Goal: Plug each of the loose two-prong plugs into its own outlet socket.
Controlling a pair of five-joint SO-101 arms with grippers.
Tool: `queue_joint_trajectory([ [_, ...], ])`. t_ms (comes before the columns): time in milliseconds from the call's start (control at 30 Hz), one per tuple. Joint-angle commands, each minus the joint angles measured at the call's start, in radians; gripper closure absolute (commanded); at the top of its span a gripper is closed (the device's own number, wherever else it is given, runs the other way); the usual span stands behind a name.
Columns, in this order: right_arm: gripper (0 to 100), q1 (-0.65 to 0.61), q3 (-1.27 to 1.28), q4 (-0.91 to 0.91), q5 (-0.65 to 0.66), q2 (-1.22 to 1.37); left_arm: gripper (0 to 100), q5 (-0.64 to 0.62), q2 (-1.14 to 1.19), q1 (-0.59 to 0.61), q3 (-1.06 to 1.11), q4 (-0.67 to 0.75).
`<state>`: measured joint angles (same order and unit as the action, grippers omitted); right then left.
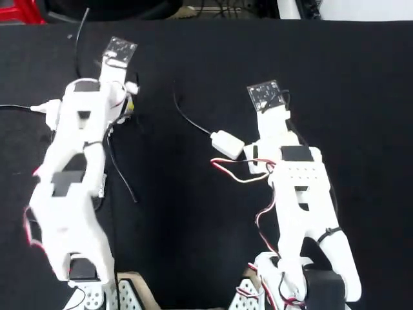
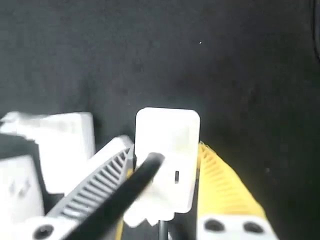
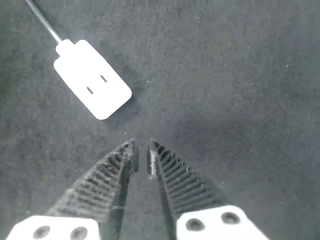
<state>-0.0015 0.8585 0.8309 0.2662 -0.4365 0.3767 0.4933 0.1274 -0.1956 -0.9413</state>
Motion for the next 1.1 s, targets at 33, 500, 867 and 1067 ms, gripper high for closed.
queue_joint_trajectory([
  [33, 96.2, -0.017, -0.001, -0.023, 0.006, -0.031, 97, -0.075, 0.239, -0.005, -0.461, -0.180],
  [500, 96.2, -0.017, 0.001, -0.023, 0.006, -0.031, 69, -0.583, 0.686, 0.015, -1.276, -0.594],
  [867, 96.2, -0.017, 0.001, -0.023, 0.008, -0.031, 68, -0.747, 0.740, 0.064, -1.455, -0.821],
  [1067, 96.2, -0.017, 0.001, -0.023, 0.008, -0.031, 68, -0.667, 0.738, 0.136, -1.455, -0.824],
])
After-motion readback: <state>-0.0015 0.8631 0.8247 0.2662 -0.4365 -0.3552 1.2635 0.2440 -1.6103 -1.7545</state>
